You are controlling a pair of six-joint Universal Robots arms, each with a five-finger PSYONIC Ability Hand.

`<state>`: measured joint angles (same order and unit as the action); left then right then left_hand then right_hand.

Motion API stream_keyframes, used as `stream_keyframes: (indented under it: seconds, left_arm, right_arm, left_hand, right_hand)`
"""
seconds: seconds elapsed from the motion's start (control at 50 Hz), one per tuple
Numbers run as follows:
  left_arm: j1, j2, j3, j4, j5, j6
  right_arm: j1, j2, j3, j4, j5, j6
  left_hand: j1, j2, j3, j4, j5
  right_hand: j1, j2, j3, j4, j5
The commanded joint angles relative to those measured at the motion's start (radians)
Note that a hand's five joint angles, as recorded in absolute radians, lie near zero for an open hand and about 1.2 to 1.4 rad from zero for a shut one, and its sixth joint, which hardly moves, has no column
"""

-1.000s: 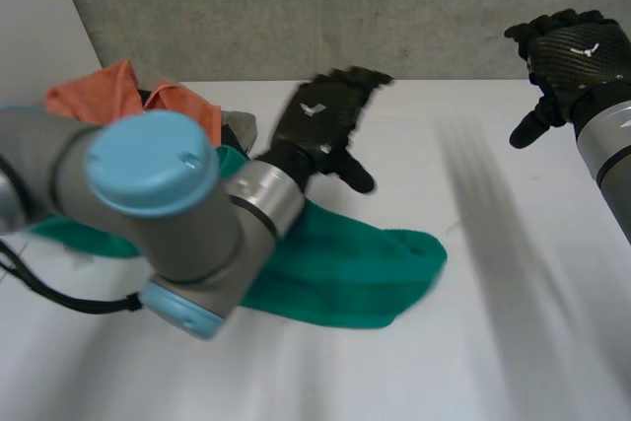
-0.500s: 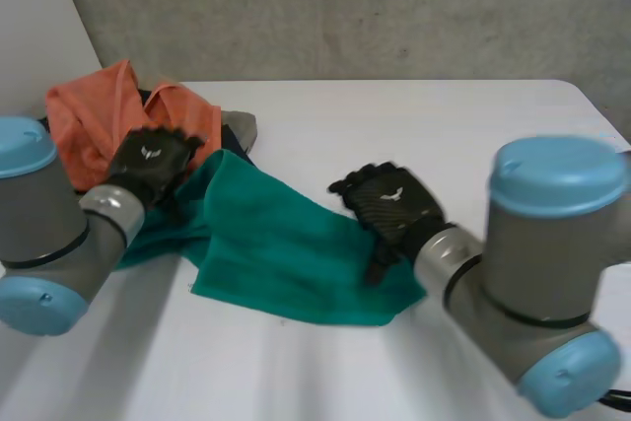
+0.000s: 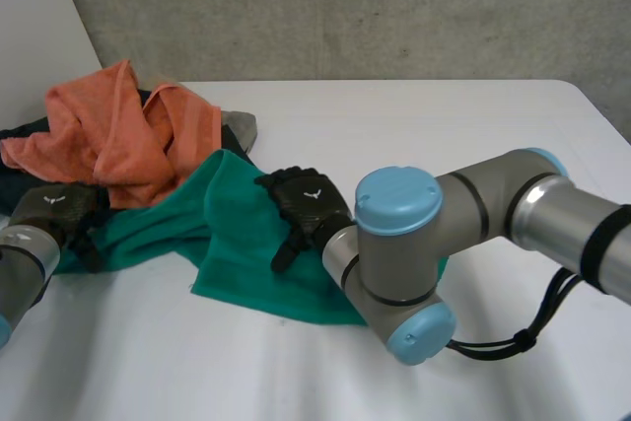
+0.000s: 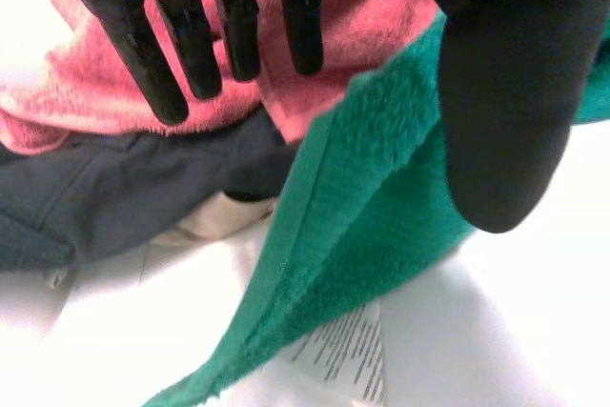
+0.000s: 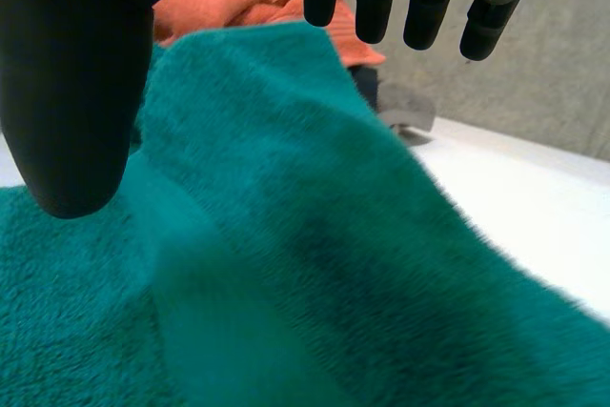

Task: Fold the laundry.

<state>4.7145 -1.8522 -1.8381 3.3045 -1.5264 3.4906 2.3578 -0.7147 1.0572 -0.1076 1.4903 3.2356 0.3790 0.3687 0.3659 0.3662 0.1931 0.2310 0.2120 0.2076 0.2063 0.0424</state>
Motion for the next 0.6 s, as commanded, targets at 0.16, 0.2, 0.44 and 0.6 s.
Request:
stream_keyframes:
  seconds: [0.16, 0.2, 0.44, 0.6]
  left_arm:
    - [0.027, -0.093, 0.036, 0.013, 0.028, 0.007]
    - [0.024, -0.079, 0.028, 0.021, 0.029, 0.005]
    - [-0.079, 0.151, 0.016, 0.021, 0.051, -0.007]
    - [-0.229, 0.272, 0.036, 0.020, 0.052, -0.038]
  right_arm:
    - [0.040, 0.147, -0.105, 0.014, 0.004, -0.002]
    - [0.040, 0.152, -0.115, 0.012, 0.005, -0.007]
    - [-0.020, -0.175, 0.055, -0.020, 0.120, -0.108]
    - [-0.172, -0.416, 0.216, 0.011, 0.117, -0.286]
  left_hand:
    - [0.920, 0.930, 0.933, 0.933, 0.931]
    - [1.017, 1.027, 1.030, 1.030, 1.028]
    - [1.017, 1.028, 1.030, 1.030, 1.029]
    - [1.017, 1.028, 1.030, 1.030, 1.029]
  right_hand:
    - [0.229, 0.248, 0.252, 0.254, 0.243]
    - [0.572, 0.591, 0.595, 0.596, 0.586]
    - [1.165, 1.184, 1.189, 1.190, 1.179]
    - [1.165, 1.184, 1.189, 1.190, 1.179]
